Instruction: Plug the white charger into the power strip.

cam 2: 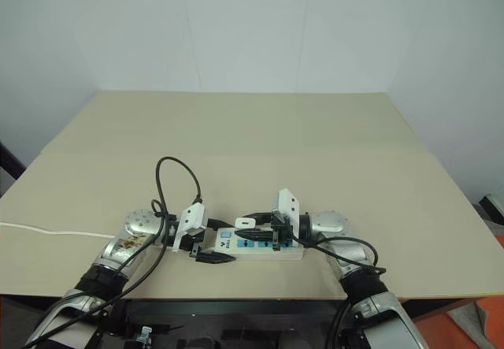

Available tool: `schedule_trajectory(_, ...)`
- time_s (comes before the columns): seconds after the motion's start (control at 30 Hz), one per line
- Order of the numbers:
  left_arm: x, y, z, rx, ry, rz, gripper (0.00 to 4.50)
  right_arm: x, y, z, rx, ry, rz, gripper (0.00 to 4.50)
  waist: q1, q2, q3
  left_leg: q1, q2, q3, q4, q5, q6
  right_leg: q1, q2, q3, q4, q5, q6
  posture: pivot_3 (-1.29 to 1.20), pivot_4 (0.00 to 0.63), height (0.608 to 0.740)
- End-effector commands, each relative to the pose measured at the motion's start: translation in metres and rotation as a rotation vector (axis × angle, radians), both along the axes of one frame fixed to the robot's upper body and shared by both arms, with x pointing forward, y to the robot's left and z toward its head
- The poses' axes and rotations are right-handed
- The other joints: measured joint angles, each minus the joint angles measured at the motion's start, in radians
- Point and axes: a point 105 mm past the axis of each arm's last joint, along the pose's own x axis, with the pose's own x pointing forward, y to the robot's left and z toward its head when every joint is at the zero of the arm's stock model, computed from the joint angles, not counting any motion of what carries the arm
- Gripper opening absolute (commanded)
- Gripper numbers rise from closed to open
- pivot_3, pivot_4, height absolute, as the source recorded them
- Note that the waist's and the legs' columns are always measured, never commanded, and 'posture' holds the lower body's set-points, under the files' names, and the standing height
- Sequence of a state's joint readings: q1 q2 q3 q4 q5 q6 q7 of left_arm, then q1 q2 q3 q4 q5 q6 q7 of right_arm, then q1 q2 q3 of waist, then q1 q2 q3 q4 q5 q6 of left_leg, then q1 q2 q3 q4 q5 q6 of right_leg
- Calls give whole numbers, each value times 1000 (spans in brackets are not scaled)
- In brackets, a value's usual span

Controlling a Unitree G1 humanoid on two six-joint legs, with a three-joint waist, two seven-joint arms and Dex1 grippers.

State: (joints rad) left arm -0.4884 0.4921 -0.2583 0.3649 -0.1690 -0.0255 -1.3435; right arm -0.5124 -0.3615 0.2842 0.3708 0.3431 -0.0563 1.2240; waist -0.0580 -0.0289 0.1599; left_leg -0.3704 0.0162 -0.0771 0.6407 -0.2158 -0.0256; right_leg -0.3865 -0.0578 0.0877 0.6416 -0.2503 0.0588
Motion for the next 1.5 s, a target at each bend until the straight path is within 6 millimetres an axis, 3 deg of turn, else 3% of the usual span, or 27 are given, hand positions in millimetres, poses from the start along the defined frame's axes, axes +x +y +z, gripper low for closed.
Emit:
schedule_trajectory(0.03, -4, 15, -7, 51, 27, 2, 3293, -8, -33, -69, -252, 223, -57, 1161, -1, 0, 0, 0, 0, 0, 0, 0, 0, 0, 0, 0, 0, 0, 0, 0, 150, 740)
schedule_trajectory(0.63, -6, 16, -6, 53, 33, 2, 3293, -11, -25, -71, -236, 240, -65, 1161, -5, -1, -3, 1, 0, 0, -1, 0, 0, 0, 0, 0, 0, -1, -1, 0, 150, 740)
schedule_trajectory(0.67, -6, 16, -6, 53, 34, 1, 3293, -13, -25, -70, -232, 241, -60, 1868, -6, -1, -4, 1, 0, 0, -1, 0, 0, 0, 0, 0, 0, -1, -1, 0, 150, 740)
schedule_trajectory(0.9, -6, 14, -6, 48, 41, -6, 3293, -15, -24, -62, -224, 245, -55, 4024, -6, -6, -6, 1, 1, 0, -2, 0, -1, 0, 0, 0, -1, -2, -1, 0, 150, 740)
schedule_trajectory(0.97, -5, 13, -5, 41, 33, 0, 3293, -14, -25, -58, -219, 241, -53, 4458, -5, -6, -6, 1, 1, 0, -2, 0, -1, 0, 0, 0, -1, -2, -1, 0, 150, 740)
schedule_trajectory(1.03, -2, 11, -3, 29, 19, 14, 3293, -12, -26, -53, -211, 230, -57, 4458, -5, -6, -6, 1, 1, 0, -2, 0, -1, 0, 0, 0, -1, -2, -1, 0, 150, 740)
schedule_trajectory(1.1, 4, 9, 4, -12, 7, 43, 4030, -8, -28, -50, -205, 218, -68, 4500, -5, -6, -6, 1, 1, 0, -2, 0, -1, 0, 0, 0, -1, -2, -1, 0, 150, 740)
schedule_trajectory(1.17, 4, 8, 14, -54, 13, 33, 4452, -6, -29, -47, -204, 209, -74, 4500, 0, -6, -6, 1, 0, 0, -2, 0, -1, 0, 0, 0, -1, -2, -1, 0, 150, 740)
schedule_trajectory(1.3, 3, 9, 32, -109, 20, 17, 4452, -4, -30, -42, -192, 192, -81, 4500, 12, -7, -5, 1, 0, 0, -2, 0, -1, 0, 0, 0, -1, -2, 0, 0, 150, 740)
schedule_trajectory(1.5, -2, 11, 63, -215, 64, -3, 4452, 0, -35, -10, -104, 145, -103, 4500, 17, -6, -3, -3, 0, 0, -2, 0, -1, -2, -1, -1, -2, -2, 0, 0, 150, 740)
